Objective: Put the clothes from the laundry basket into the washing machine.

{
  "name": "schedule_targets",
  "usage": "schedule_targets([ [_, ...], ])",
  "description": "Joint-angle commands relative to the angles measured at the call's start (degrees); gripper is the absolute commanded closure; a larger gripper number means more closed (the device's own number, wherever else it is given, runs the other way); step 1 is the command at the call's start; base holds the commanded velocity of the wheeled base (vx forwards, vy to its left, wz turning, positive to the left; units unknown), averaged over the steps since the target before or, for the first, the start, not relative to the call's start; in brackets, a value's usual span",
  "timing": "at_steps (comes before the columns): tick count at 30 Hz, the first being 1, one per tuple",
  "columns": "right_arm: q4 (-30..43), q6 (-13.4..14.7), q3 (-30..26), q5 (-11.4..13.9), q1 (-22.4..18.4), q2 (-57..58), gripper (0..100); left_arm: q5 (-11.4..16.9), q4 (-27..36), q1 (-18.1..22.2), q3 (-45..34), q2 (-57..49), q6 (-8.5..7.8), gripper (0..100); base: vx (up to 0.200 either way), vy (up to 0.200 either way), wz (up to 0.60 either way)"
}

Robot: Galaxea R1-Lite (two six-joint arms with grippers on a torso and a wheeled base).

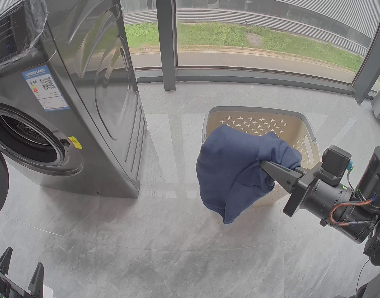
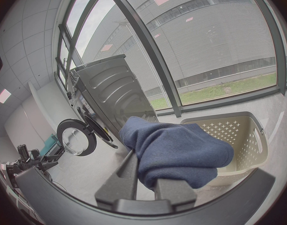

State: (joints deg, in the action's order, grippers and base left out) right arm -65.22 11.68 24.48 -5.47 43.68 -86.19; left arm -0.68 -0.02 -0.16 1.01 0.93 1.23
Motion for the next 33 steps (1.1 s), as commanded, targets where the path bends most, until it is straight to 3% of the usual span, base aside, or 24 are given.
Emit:
schedule_targets([
  [1,-0.26,0.10,0.31,0.20,0.18,1.20,100,-0.02,0.02,-0.02,-0.92,-0.66,0.09,0,0.000,0.000,0.00],
  [4,-0.26,0.10,0.39,0.20,0.18,1.11,100,-0.02,0.02,-0.02,-0.92,-0.66,0.09,0,0.000,0.000,0.00],
  [33,-0.35,-0.16,0.66,0.20,0.53,0.32,100,-0.02,0.02,-0.02,-0.92,-0.57,0.18,0,0.000,0.200,0.00],
])
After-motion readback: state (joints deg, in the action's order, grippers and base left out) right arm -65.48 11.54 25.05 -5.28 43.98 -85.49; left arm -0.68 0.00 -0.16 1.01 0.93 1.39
